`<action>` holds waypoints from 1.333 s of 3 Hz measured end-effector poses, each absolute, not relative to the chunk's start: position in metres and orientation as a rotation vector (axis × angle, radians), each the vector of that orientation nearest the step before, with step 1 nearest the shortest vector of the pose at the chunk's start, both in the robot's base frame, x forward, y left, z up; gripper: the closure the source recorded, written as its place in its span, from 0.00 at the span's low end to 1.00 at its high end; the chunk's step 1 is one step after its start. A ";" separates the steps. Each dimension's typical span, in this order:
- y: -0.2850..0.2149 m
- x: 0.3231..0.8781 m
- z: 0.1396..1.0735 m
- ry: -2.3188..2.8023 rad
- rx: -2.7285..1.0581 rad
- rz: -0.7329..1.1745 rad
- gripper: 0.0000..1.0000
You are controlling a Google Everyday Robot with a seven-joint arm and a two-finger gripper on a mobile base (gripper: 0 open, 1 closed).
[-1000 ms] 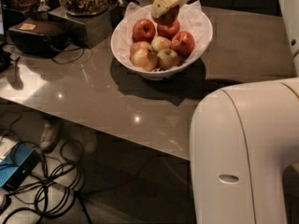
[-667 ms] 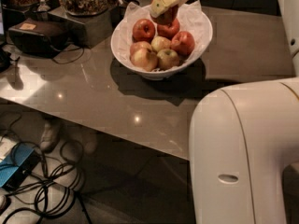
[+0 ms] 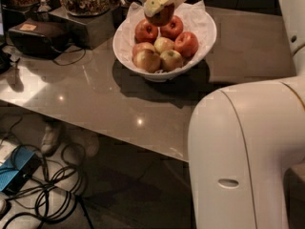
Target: Pick apple from white bowl
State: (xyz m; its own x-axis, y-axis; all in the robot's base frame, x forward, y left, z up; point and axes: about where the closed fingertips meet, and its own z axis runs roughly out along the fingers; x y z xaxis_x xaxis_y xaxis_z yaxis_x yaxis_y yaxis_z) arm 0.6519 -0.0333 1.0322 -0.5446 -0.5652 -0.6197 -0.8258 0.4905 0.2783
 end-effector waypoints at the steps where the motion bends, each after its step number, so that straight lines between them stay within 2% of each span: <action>1: -0.030 0.645 1.042 2.304 -1.120 0.792 1.00; 4: -0.036 0.628 1.045 2.313 -1.047 0.860 1.00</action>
Offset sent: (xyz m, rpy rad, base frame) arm -0.0494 -0.0081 0.0217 -0.0002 0.0759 -0.0146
